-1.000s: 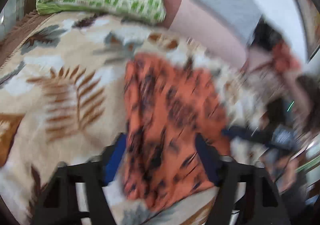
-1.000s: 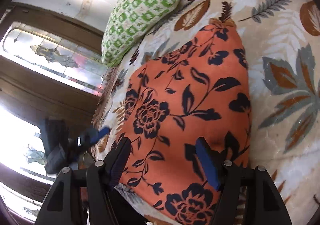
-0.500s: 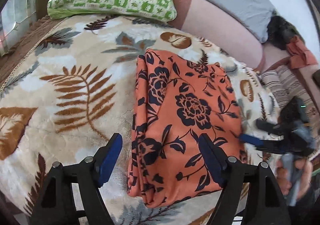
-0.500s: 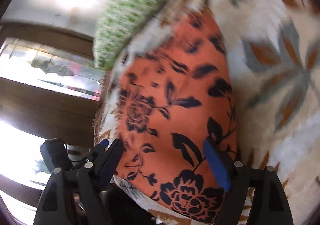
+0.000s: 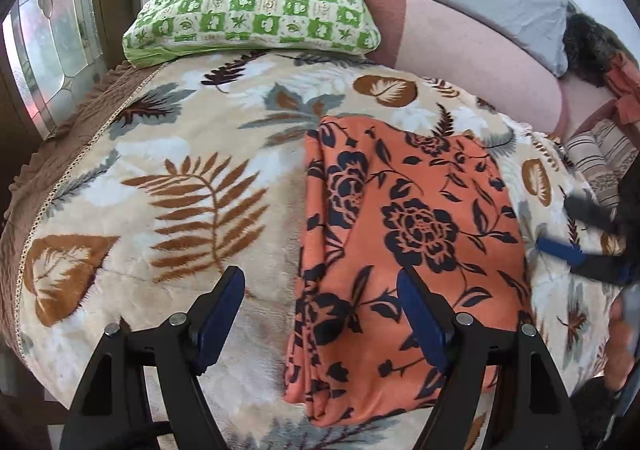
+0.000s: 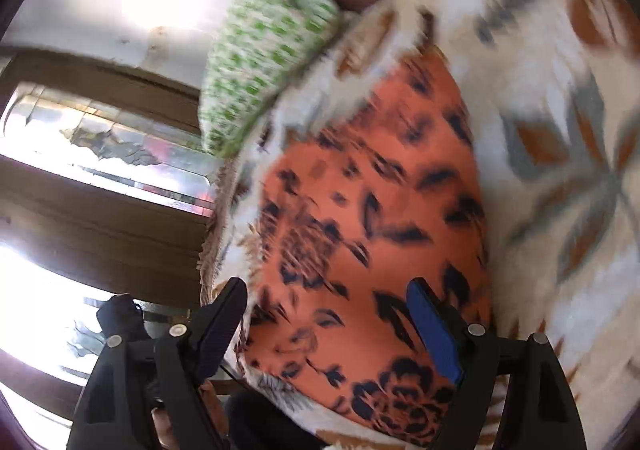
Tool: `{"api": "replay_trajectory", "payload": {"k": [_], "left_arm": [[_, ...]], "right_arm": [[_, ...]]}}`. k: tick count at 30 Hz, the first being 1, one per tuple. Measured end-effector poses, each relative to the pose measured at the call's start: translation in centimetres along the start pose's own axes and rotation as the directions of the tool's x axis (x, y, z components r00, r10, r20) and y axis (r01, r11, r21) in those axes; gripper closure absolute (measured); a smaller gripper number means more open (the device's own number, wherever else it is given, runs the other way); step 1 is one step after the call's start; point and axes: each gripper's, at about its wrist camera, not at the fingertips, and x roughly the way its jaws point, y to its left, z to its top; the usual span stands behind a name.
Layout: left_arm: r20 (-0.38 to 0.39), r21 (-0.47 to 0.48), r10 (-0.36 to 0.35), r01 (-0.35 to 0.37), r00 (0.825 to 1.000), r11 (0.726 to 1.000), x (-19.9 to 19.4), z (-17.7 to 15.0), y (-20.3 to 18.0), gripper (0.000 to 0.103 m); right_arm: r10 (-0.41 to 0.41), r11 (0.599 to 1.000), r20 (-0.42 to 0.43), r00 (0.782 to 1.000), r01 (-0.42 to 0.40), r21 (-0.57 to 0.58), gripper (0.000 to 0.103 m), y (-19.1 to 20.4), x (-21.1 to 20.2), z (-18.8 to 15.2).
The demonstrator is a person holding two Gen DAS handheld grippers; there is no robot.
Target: Fold small clothes
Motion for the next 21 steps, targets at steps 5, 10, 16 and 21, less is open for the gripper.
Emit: {"api": "replay_trajectory", "payload": {"k": [5,10,16,21], "left_arm": [[-0.018,-0.006,0.005,-0.005,1.000,1.000,0.8,0.2,0.2,0.024],[-0.038,0.013,0.019,-0.019,0.999,1.000,1.8,0.4,0.5,0.024],[-0.055,-0.040,-0.142,0.140,0.988,0.989,3.4,1.8,1.5,0.020],[-0.149,-0.060,-0.267,0.261,0.952,0.963,7.0,1.9,1.6,0.020]], "right_arm": [[-0.066,0.992,-0.070,0.995,0.073,0.100,0.013,-4.5,4.9,2.4],[0.013,0.997,0.022,1.000,-0.014,0.074,0.013,-2.6,1.4,2.0],[-0.108,0.993,0.024,0.994,0.106,0.059,0.013,-5.8,-1.5,0.1],[-0.046,0.992,-0.023,0.999,0.048,0.113,0.013,-8.3,0.8,-0.3]]}}
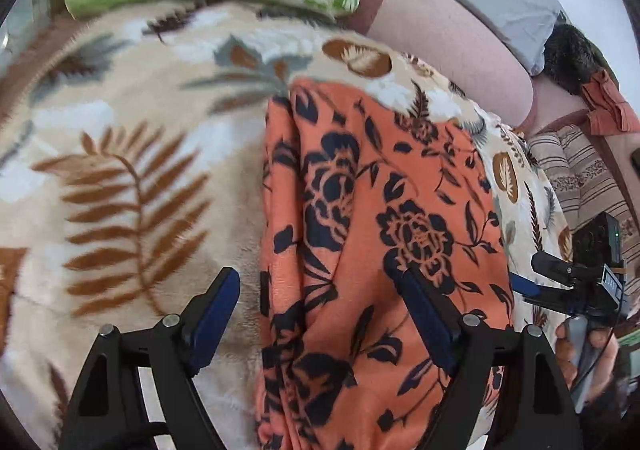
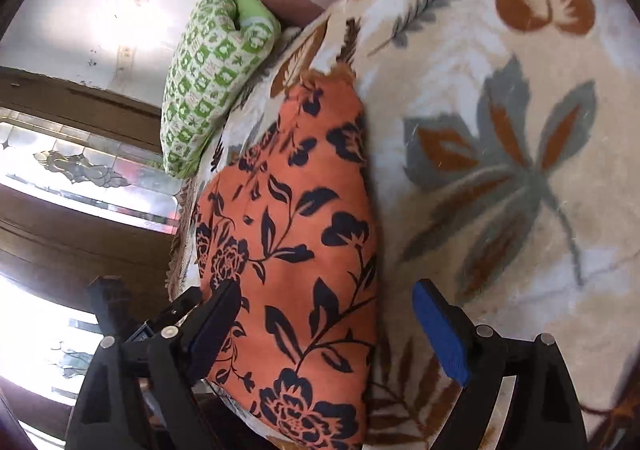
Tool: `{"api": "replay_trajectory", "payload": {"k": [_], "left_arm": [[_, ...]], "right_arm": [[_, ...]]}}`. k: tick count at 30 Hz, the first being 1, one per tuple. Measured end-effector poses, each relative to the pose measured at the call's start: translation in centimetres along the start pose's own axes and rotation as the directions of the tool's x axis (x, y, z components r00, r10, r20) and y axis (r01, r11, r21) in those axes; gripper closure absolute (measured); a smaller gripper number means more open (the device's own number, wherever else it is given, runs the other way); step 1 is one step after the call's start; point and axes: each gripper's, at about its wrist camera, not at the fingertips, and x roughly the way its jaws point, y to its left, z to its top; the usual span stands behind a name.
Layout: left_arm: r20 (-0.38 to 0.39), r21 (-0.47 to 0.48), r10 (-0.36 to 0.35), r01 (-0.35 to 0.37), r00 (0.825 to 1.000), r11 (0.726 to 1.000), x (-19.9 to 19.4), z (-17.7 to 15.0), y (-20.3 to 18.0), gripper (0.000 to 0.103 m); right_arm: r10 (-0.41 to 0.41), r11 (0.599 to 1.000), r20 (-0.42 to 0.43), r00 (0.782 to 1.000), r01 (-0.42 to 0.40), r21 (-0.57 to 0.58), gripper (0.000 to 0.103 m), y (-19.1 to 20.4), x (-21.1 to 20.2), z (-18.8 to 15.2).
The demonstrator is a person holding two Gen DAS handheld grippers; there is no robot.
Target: Fold small clothes
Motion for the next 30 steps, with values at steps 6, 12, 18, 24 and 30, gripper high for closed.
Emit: {"api": "replay_trajectory", "payload": {"k": [6,12,18,24,30], "left_arm": [[-0.003,-0.080,-0.099,0.098,0.995,0.992,1.6,-0.2,0.9,0.053],[-0.031,-0.056,-0.083,0.081,0.996,0.995,1.8,0.3,-0.6,0.069],[0.073,-0.030,-0.114,0.116,0.991,0.993,-1.1,0.9,-3.5,0.075],[0.190,0.075,-0.189,0.178,0.963,0.981,-4.6,3.0,-10.4,0.075],[0.212,0.161,-0.193,0.161,0.958,0.974,-3.7,4.4,-16.3,0.075]], "right_arm": [[0.052,0.999,-0.076,0.996,-0.053,-0.011,0.024,0.1,3.9,0.6],[-0.003,0.999,-0.112,0.994,-0.002,-0.051,0.066,1.1,4.9,0.8],[-0.024,0.978,-0.046,0.999,0.014,-0.207,0.070,6.6,1.8,1.6],[0.007,0.958,0.072,0.997,0.014,-0.287,0.070,8.4,-6.1,4.1],[0.040,0.960,0.160,0.986,0.007,-0.281,0.070,5.7,-11.6,6.4]]}}
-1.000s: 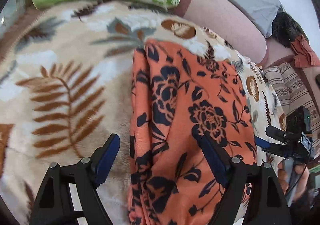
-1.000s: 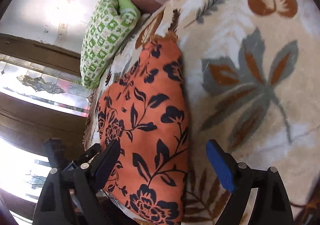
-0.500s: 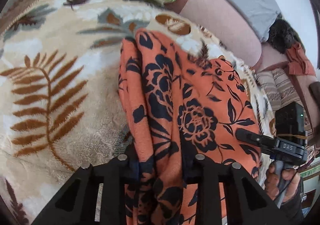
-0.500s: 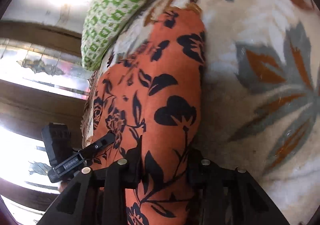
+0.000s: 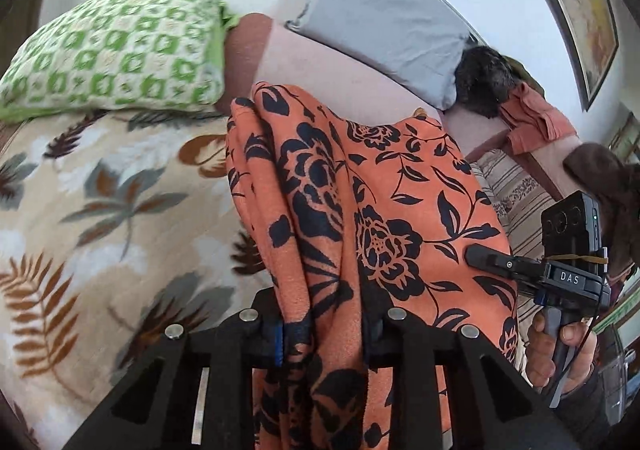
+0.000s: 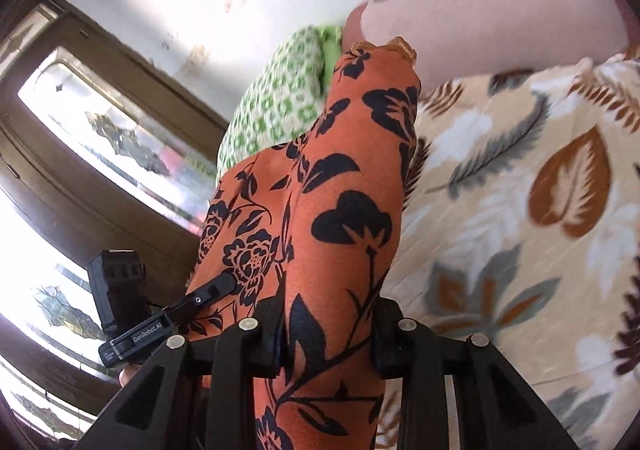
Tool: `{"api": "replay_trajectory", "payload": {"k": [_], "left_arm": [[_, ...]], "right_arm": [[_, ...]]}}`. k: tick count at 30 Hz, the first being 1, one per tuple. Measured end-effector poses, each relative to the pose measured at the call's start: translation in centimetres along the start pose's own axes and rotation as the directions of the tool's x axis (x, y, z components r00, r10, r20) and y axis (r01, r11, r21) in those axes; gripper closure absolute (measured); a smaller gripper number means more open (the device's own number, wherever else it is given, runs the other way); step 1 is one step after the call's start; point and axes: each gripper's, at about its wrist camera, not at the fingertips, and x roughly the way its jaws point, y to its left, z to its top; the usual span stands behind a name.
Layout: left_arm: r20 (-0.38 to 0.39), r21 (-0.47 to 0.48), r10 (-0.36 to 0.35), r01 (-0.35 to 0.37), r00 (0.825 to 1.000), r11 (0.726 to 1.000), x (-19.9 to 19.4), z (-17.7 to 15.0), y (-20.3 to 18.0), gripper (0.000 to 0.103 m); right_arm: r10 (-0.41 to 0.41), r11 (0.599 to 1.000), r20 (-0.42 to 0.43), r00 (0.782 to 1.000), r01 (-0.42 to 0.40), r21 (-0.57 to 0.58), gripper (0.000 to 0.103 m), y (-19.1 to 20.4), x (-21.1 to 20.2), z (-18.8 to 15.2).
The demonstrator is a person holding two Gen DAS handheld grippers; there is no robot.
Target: Fold small clothes
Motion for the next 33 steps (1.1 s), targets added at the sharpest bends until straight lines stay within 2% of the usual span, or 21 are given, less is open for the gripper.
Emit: {"api": "replay_trajectory", "payload": {"k": [5,10,11,12,13,14,15,18,19,21,23,24,26,27,28,29,30,31,33], "left_arm": [[-0.040,0.004,0.012,-0.012,0.999,1.000,3.8,-0.5,-1.3,0.075],[-0.149,0.000,0.056,-0.057,0.987,0.998,9.7,-3.5,0.2,0.073],[-0.178,0.006,0.081,-0.082,0.981,0.997,10.9,-4.4,0.8,0.070],[-0.223,0.000,0.126,-0.129,0.967,0.992,12.2,-5.8,1.8,0.060],[-0.221,-0.024,0.115,-0.123,0.969,0.992,12.3,-6.4,2.6,0.054],[-0.198,-0.044,0.109,-0.119,0.974,0.992,11.8,-6.5,3.1,0.045],[-0.184,-0.057,0.129,-0.141,0.974,0.988,10.7,-6.5,3.5,0.040],[-0.125,-0.028,0.164,-0.168,0.979,0.985,7.9,-5.7,2.8,0.039],[-0.097,-0.005,0.184,-0.185,0.978,0.983,6.9,-5.5,2.2,0.039],[-0.069,0.018,0.191,-0.190,0.979,0.982,5.4,-4.8,1.0,0.039],[-0.051,0.024,0.148,-0.147,0.988,0.989,4.3,-5.2,-0.5,0.039],[-0.056,0.046,0.139,-0.137,0.989,0.990,4.2,-5.8,-1.5,0.039],[-0.082,0.088,0.149,-0.142,0.985,0.986,5.3,-7.2,-2.4,0.038],[-0.126,0.120,0.187,-0.172,0.974,0.978,6.7,-8.3,-2.5,0.038],[-0.171,0.144,0.231,-0.208,0.958,0.968,8.3,-9.0,-2.3,0.038],[-0.227,0.162,0.282,-0.249,0.932,0.955,9.8,-9.8,-1.7,0.038],[-0.254,0.135,0.269,-0.242,0.929,0.961,10.3,-10.3,-0.8,0.038],[-0.249,0.089,0.244,-0.228,0.937,0.969,9.8,-10.1,-0.3,0.038],[-0.202,0.069,0.263,-0.254,0.943,0.965,8.3,-8.8,-0.4,0.038]], "right_arm": [[0.020,0.998,0.005,1.000,-0.021,0.063,0.070,-5.3,-0.1,-0.1],[0.000,0.988,-0.042,0.999,0.006,0.152,0.070,-11.6,2.5,-2.2],[-0.011,0.979,-0.076,0.997,0.026,0.200,0.067,-13.5,3.7,-3.2],[-0.037,0.973,-0.099,0.994,0.058,0.221,0.064,-14.4,4.2,-3.7],[-0.102,0.960,-0.146,0.984,0.136,0.246,0.061,-15.8,5.0,-4.7],[-0.095,0.957,-0.134,0.986,0.127,0.262,0.048,-16.1,4.8,-5.2],[-0.092,0.957,-0.105,0.990,0.117,0.266,0.044,-16.1,4.0,-5.3],[-0.204,0.959,-0.041,0.978,0.208,0.192,0.042,-14.4,1.2,-4.2],[-0.212,0.961,-0.022,0.977,0.212,0.179,0.042,-13.8,0.5,-3.9],[-0.190,0.972,0.031,0.981,0.184,0.144,0.042,-11.8,-0.6,-2.2],[-0.131,0.985,0.036,0.991,0.126,0.115,0.037,-10.0,-0.3,-1.5],[-0.082,0.992,0.023,0.996,0.079,0.100,0.031,-9.2,0.4,-1.2],[-0.033,0.995,-0.020,0.999,0.035,0.097,0.029,-8.6,2.6,-1.2],[-0.035,0.993,-0.058,0.998,0.042,0.113,0.029,-9.2,3.6,-1.9],[-0.070,0.985,-0.104,0.992,0.085,0.149,0.029,-10.4,4.7,-2.6],[-0.090,0.970,-0.127,0.988,0.116,0.214,0.029,-12.1,5.9,-3.1],[-0.080,0.966,-0.107,0.991,0.103,0.237,0.030,-12.3,5.8,-3.2],[-0.063,0.965,-0.088,0.994,0.084,0.249,0.030,-11.7,5.2,-2.8],[-0.078,0.979,-0.085,0.993,0.093,0.179,0.029,-10.0,4.4,-1.6]]}}
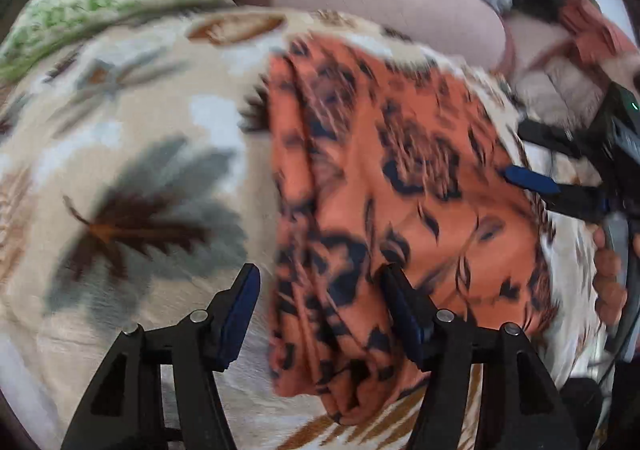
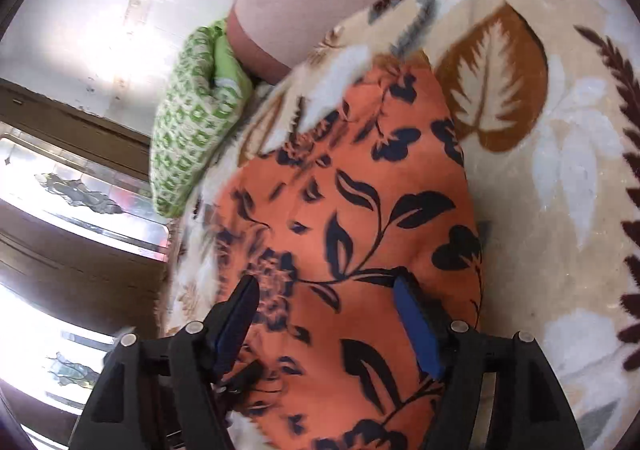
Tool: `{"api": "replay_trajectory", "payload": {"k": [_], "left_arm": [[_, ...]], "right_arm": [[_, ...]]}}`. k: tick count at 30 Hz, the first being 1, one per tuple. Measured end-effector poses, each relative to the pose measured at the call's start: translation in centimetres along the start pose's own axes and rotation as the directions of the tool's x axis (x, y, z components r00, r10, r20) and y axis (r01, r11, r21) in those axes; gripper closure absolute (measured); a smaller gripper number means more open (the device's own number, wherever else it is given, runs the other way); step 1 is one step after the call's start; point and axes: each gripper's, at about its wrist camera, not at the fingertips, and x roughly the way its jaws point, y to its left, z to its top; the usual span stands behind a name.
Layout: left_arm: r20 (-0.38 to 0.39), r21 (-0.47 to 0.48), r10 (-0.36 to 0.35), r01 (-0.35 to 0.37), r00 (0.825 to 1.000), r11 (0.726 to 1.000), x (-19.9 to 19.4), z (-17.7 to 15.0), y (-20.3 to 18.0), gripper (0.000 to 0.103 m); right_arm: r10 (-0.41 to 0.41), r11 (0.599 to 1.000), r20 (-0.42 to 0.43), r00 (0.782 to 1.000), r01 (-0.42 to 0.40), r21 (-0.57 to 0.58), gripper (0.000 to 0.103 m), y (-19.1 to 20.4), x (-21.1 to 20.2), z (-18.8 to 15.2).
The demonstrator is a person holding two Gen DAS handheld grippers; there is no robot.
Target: Fold small clothes
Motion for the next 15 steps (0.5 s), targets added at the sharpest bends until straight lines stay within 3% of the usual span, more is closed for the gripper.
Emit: {"api": "replay_trajectory", "payload": {"k": [2,5,7,9,11,13,15], "left_arm": [[0.085,0.039,0.002,-0.006,0.996,0.999,-2.1,1.8,-0.6,0.038],[0.154,0.096,-0.034,0.019,0.987,0.995,-2.9,5.1,-2.0,0.031],[0.133,0.120,-0.010,-0.006,0.991,0.993,-0.9,7.3,-2.6,0.031],[0.055,0.095,0.013,-0.018,0.998,0.995,2.4,8.7,-2.2,0.031],[-0.059,0.028,0.008,-0.006,0.998,1.000,6.4,9.4,-0.4,0.027],[-0.081,-0.065,-0.073,0.068,0.994,0.996,7.6,9.5,1.0,0.021],[-0.059,-0.066,-0.073,0.069,0.996,0.995,6.3,9.8,1.1,0.021]], "right_arm": [[0.003,0.998,0.006,1.000,-0.003,-0.060,0.029,1.3,-0.2,1.4],[0.010,1.000,0.028,1.000,-0.009,-0.021,0.029,0.0,-0.4,3.2],[0.018,0.998,0.023,1.000,-0.019,0.052,0.029,-2.0,1.1,4.9],[0.012,0.995,-0.010,1.000,-0.011,0.103,0.029,-3.3,3.0,5.7],[0.045,0.986,0.018,0.999,-0.047,0.161,0.029,-4.8,2.9,5.8],[0.032,0.988,0.018,0.999,-0.034,0.151,0.029,-4.3,2.5,5.9],[0.020,0.993,0.009,1.000,-0.021,0.118,0.029,-3.5,1.8,5.6]]}}
